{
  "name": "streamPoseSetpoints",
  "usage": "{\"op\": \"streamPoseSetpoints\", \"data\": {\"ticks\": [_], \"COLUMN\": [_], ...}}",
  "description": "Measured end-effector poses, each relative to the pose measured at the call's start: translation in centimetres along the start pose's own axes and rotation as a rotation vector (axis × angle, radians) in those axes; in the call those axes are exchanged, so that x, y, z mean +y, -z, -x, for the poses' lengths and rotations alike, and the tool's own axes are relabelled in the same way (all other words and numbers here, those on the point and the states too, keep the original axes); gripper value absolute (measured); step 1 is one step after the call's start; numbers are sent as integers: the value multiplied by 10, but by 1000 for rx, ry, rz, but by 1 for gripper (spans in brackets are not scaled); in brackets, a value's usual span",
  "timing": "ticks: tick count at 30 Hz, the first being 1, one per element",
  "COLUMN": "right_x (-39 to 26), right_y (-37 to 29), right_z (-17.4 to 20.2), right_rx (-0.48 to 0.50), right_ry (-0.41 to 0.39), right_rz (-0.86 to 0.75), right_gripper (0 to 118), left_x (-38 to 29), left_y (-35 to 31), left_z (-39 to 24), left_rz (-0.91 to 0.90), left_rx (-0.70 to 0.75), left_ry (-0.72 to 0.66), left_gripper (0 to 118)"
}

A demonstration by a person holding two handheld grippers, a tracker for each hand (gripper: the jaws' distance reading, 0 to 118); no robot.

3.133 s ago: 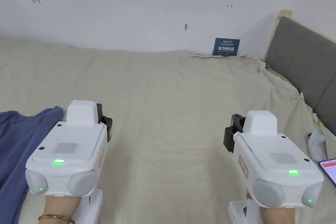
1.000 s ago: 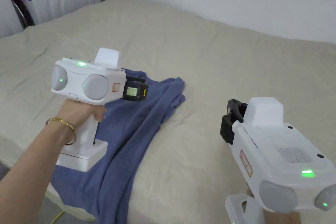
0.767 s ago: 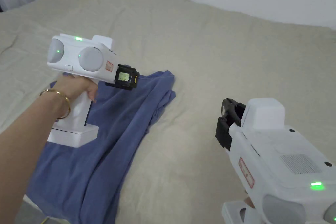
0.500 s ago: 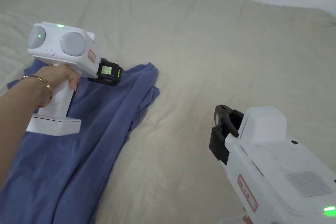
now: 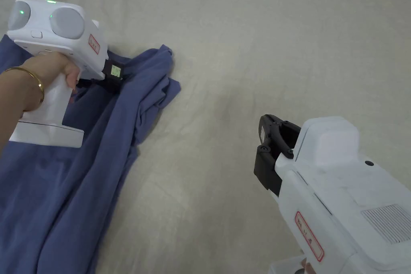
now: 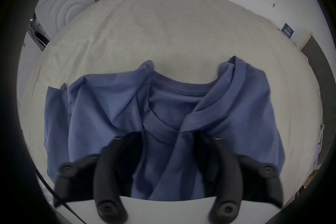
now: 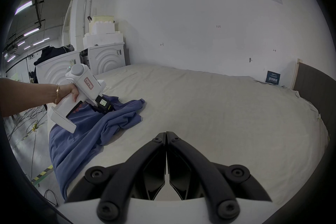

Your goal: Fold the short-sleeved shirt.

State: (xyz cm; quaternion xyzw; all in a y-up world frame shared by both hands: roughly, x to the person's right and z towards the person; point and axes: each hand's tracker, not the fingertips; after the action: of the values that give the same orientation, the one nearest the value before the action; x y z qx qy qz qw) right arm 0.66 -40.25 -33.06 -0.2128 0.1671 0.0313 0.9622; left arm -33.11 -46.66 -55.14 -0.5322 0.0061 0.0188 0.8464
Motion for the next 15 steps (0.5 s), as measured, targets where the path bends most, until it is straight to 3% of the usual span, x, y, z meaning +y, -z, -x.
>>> {"op": "streamPoseSetpoints", "data": {"ticks": [1, 2, 3, 9, 15], "right_x": [0, 1, 2, 16, 27], "right_y": [-2, -4, -6, -23, -50], "right_z": [2, 2, 3, 0, 1], "right_rx": [0, 3, 3, -5, -25], "right_ry": [0, 3, 7, 2, 0], "right_rz": [2, 2, 2, -11, -67], "right_gripper": [0, 0, 0, 0, 0], "left_x": [0, -2, -5, -27, -56], "left_y": [-3, -3, -5, -34, -114], "left_z": [1, 2, 3, -2, -5], "left_rz": [-12, -25, -42, -206, -431], "left_rx": [17, 63, 10, 35, 39], "left_ry": [9, 8, -39, -100, -157], "left_gripper": [10, 0, 0, 0, 0]}}
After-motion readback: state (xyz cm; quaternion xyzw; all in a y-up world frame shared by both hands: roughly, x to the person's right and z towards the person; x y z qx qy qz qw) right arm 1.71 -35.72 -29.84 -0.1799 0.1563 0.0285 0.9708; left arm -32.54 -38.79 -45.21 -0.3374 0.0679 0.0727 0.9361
